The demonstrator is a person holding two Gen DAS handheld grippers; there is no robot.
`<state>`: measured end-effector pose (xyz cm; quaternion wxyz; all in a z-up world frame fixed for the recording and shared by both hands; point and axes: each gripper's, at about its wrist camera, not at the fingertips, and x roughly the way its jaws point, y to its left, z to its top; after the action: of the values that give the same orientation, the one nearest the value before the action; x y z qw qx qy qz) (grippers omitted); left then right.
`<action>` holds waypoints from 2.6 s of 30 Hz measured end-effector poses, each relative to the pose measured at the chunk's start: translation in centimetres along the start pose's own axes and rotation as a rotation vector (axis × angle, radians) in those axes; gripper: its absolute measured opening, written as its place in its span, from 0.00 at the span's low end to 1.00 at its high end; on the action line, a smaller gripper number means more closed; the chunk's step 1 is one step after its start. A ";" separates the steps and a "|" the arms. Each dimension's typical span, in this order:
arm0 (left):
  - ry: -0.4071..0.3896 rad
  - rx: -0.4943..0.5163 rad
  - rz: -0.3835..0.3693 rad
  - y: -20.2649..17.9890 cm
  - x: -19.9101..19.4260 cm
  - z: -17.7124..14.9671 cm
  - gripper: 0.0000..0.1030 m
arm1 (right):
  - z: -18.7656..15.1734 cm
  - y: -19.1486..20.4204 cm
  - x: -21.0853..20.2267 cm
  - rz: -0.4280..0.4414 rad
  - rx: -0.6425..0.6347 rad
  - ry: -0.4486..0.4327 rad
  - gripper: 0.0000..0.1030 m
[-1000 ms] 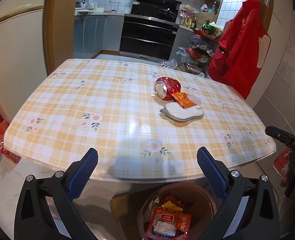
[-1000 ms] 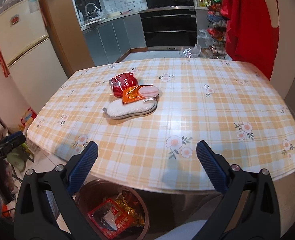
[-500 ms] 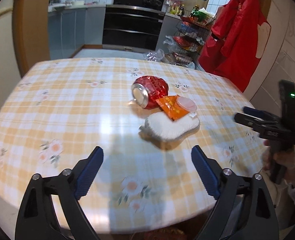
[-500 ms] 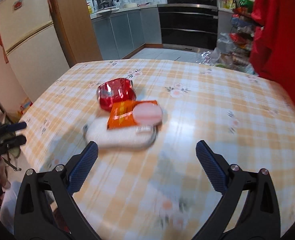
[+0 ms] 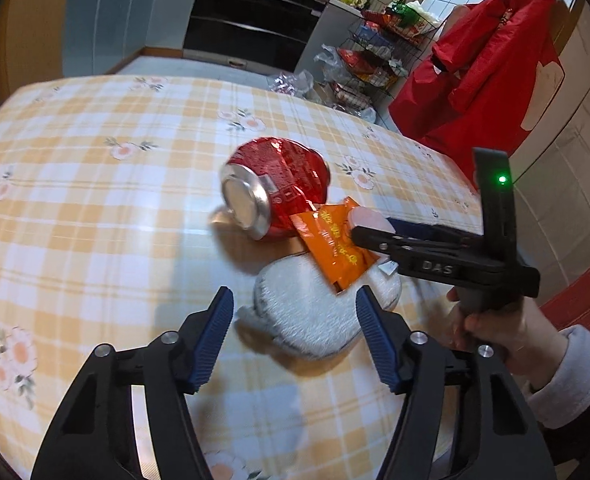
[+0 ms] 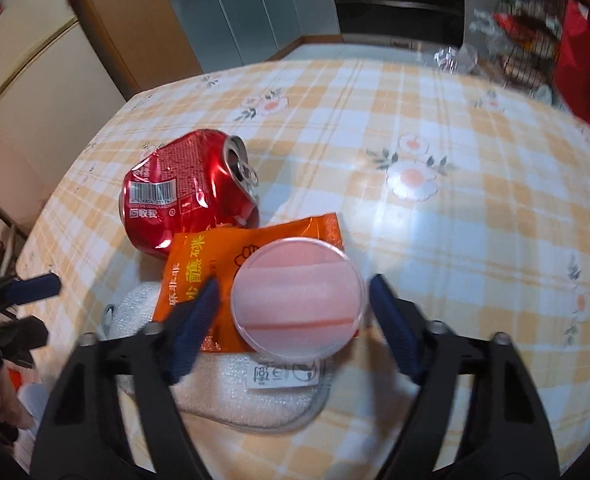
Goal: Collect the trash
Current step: 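Grasp the pink round lid with the right gripper while the left gripper grasps the orange snack packet, then carry the pink lid and orange packet over the bin and open both grippers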
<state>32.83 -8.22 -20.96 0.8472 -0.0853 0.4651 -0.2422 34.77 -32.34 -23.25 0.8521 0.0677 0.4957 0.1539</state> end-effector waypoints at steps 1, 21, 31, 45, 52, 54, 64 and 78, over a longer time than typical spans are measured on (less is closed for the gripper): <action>0.008 -0.002 -0.013 -0.1 0.5 0.2 0.58 | 0.0 -0.2 0.0 0.011 0.011 0.000 0.65; 0.092 -0.007 0.012 -2.3 8.9 3.1 0.37 | -2.7 -2.7 -6.0 0.061 0.083 -0.130 0.64; 0.046 0.017 -0.015 -3.1 8.0 3.1 0.06 | -5.4 -3.4 -9.7 0.082 0.158 -0.191 0.64; -0.143 0.099 -0.077 -6.4 -4.5 2.9 0.05 | -8.2 0.8 -18.1 0.062 0.150 -0.320 0.64; -0.197 0.133 -0.051 -5.8 -11.9 0.1 0.05 | -9.9 3.8 -21.4 0.059 0.118 -0.342 0.64; -0.196 0.131 -0.056 -5.3 -13.8 -1.2 0.05 | -10.4 4.7 -22.3 0.056 0.103 -0.346 0.65; -0.167 0.135 -0.067 -3.7 -19.6 -8.1 0.05 | -12.8 9.0 -26.1 0.063 0.050 -0.381 0.65; -0.085 0.173 -0.071 -4.6 -22.3 -16.5 0.05 | -16.5 13.2 -29.6 0.067 0.003 -0.415 0.64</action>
<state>7.56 0.03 -11.77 0.8611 -0.0383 0.4029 -0.3076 4.22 -30.25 -3.53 0.9302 0.1155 0.3075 0.1642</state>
